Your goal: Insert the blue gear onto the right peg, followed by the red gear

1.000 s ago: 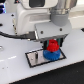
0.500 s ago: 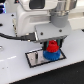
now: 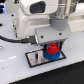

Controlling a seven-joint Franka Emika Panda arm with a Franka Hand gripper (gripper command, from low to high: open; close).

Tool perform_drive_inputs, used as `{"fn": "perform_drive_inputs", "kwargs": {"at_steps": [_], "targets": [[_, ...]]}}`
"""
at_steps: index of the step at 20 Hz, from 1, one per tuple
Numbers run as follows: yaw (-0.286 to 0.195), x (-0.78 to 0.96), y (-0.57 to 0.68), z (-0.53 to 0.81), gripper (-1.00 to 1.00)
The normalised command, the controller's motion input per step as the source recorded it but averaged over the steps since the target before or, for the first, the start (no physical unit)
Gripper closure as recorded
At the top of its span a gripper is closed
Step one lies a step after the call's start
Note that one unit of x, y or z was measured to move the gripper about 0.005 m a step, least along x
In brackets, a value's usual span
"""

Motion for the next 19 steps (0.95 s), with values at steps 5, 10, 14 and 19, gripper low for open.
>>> {"fn": "perform_drive_inputs", "kwargs": {"at_steps": [5, 10, 14, 19], "targets": [[0.0, 0.16, -0.03, -0.16, 1.0], [0.0, 0.1, 0.0, -0.01, -1.0], [0.0, -0.01, 0.08, 0.44, -1.0], [0.0, 0.01, 0.06, 0.56, -1.0]]}}
